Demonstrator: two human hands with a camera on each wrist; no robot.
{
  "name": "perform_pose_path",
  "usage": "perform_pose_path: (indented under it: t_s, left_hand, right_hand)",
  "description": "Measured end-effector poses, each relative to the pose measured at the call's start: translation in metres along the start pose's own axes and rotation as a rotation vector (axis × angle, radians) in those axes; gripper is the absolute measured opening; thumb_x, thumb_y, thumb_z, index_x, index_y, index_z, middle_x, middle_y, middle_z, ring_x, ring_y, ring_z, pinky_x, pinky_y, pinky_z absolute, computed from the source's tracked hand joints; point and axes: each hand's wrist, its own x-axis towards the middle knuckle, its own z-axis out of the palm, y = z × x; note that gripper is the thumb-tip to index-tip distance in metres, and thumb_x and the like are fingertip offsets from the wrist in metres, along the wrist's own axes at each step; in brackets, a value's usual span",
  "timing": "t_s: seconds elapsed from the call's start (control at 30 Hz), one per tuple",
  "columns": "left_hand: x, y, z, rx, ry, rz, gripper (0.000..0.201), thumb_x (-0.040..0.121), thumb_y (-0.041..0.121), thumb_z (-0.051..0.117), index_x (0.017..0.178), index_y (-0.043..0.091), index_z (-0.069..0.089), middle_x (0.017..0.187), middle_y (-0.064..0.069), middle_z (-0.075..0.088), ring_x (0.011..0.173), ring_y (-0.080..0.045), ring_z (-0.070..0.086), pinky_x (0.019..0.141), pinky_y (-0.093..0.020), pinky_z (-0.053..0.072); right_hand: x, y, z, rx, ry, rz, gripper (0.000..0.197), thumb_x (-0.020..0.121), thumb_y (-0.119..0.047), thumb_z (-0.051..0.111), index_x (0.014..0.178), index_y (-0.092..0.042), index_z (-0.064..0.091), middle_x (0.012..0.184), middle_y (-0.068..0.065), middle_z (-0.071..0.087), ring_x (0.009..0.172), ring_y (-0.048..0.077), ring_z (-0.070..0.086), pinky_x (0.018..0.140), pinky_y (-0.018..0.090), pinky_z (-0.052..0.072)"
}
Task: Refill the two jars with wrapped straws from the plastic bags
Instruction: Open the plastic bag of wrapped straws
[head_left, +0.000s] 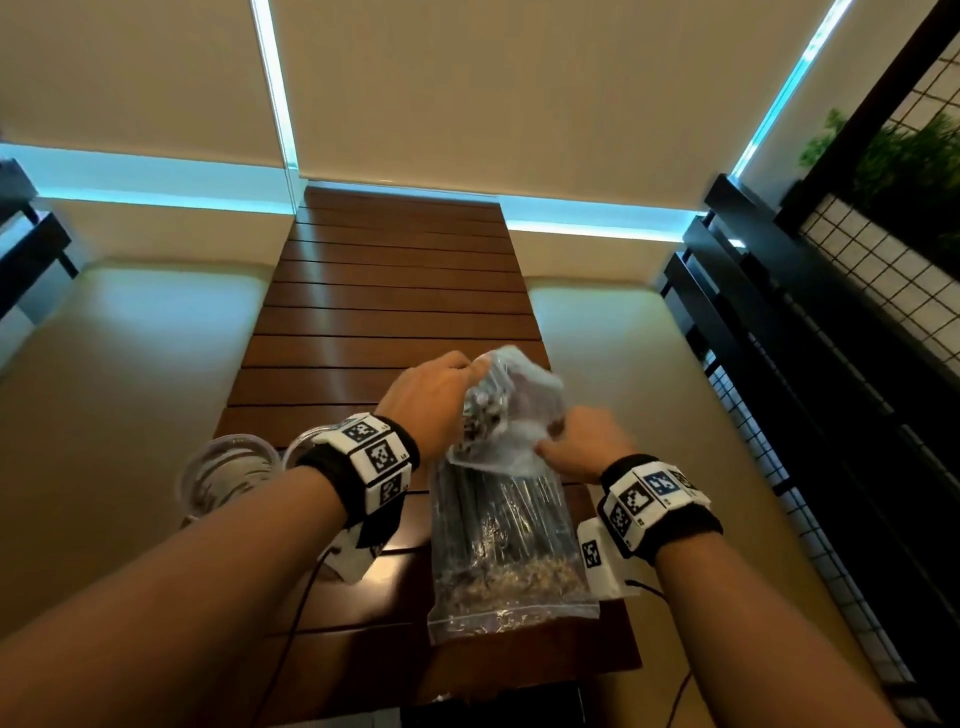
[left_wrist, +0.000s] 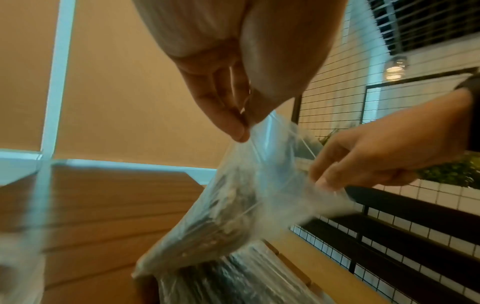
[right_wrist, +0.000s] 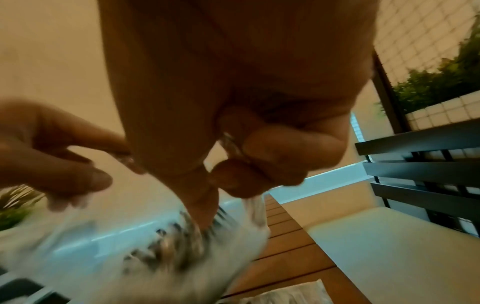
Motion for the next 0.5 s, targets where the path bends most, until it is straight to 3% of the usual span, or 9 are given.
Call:
perform_pose_path:
  t_s: [0.07, 0.1, 0.13, 0.2, 0.23, 0.3, 0.37, 0.43, 0.5]
  left_hand:
    - [0.001, -0.003, 0.009, -0.03, -0.06, -0.011, 0.059, 0.092, 0.006, 0.056, 0.146, 0.026, 0.042, 0.129, 0.0, 0.056, 0.111, -0.024, 0.059, 0.092, -0.04, 0.05]
    - [0.002, -0.004, 0.012, -0.031, -0.082, -0.002, 0.058, 0.092, 0.006, 0.055, 0.145, 0.027, 0.044, 0.131, 0.0, 0.056, 0.113, -0.025, 0.058, 0.093, -0.041, 0.049]
    - [0.003, -0.004, 0.014, -0.033, -0.091, 0.007, 0.058, 0.092, 0.005, 0.055, 0.144, 0.028, 0.045, 0.132, -0.001, 0.057, 0.114, -0.025, 0.058, 0.093, -0.042, 0.048]
    - [0.007, -0.004, 0.014, -0.041, -0.085, 0.023, 0.06, 0.09, 0.004, 0.055, 0.142, 0.031, 0.047, 0.13, -0.002, 0.059, 0.112, -0.026, 0.059, 0.091, -0.042, 0.048]
    - [0.008, -0.003, 0.011, -0.041, -0.079, 0.033, 0.059, 0.089, 0.004, 0.055, 0.141, 0.032, 0.048, 0.128, -0.002, 0.06, 0.111, -0.027, 0.059, 0.089, -0.042, 0.049]
    - [0.01, -0.002, 0.01, -0.026, -0.086, 0.051, 0.055, 0.091, 0.007, 0.055, 0.14, 0.032, 0.05, 0.124, -0.001, 0.062, 0.108, -0.026, 0.06, 0.087, -0.042, 0.05]
    - [0.007, -0.001, 0.011, 0.013, -0.074, 0.084, 0.052, 0.092, 0.017, 0.059, 0.141, 0.032, 0.048, 0.12, 0.002, 0.063, 0.104, -0.023, 0.062, 0.084, -0.041, 0.052]
    - [0.002, -0.002, 0.011, 0.047, -0.077, 0.105, 0.057, 0.092, 0.02, 0.062, 0.144, 0.034, 0.043, 0.121, 0.004, 0.062, 0.103, -0.02, 0.062, 0.084, -0.039, 0.054]
    - [-0.003, -0.003, 0.01, 0.071, -0.094, 0.115, 0.061, 0.092, 0.014, 0.06, 0.146, 0.034, 0.04, 0.128, 0.004, 0.059, 0.109, -0.019, 0.061, 0.087, -0.037, 0.052]
  right_hand:
    - [0.0, -0.009, 0.002, 0.044, -0.087, -0.041, 0.027, 0.093, -0.03, 0.055, 0.089, -0.006, 0.067, 0.071, 0.003, 0.063, 0.058, 0.015, 0.056, 0.057, 0.026, 0.056]
    - [0.002, -0.017, 0.001, 0.177, -0.099, -0.047, 0.026, 0.095, -0.028, 0.054, 0.091, -0.007, 0.069, 0.07, 0.003, 0.065, 0.056, 0.014, 0.057, 0.053, 0.024, 0.053]
    - [0.001, -0.026, -0.001, 0.353, -0.109, -0.056, 0.023, 0.097, -0.023, 0.052, 0.095, -0.009, 0.07, 0.071, 0.003, 0.067, 0.056, 0.013, 0.06, 0.054, 0.025, 0.054]
    - [0.006, -0.044, -0.004, 0.582, -0.043, -0.101, 0.026, 0.095, -0.01, 0.046, 0.107, -0.011, 0.069, 0.081, 0.002, 0.068, 0.069, 0.018, 0.064, 0.068, 0.031, 0.057]
    - [0.011, -0.052, -0.003, 0.54, 0.002, -0.134, 0.03, 0.092, -0.007, 0.044, 0.112, -0.013, 0.067, 0.09, 0.0, 0.064, 0.08, 0.021, 0.063, 0.076, 0.032, 0.054]
    - [0.021, -0.059, 0.012, 0.336, -0.02, -0.14, 0.03, 0.09, -0.008, 0.045, 0.116, -0.015, 0.059, 0.098, 0.001, 0.059, 0.094, 0.024, 0.061, 0.08, 0.032, 0.048]
    - [0.03, -0.058, 0.031, 0.194, -0.04, -0.073, 0.025, 0.093, -0.018, 0.046, 0.117, -0.018, 0.053, 0.099, 0.005, 0.061, 0.104, 0.027, 0.062, 0.09, 0.04, 0.05]
    - [0.039, -0.055, 0.042, 0.188, -0.045, 0.029, 0.038, 0.097, -0.028, 0.043, 0.134, -0.018, 0.044, 0.118, 0.008, 0.06, 0.118, 0.028, 0.056, 0.104, 0.045, 0.042]
    - [0.049, -0.054, 0.047, 0.134, -0.196, 0.074, 0.039, 0.103, -0.026, 0.038, 0.138, -0.01, 0.042, 0.131, 0.014, 0.053, 0.125, 0.03, 0.049, 0.104, 0.035, 0.038]
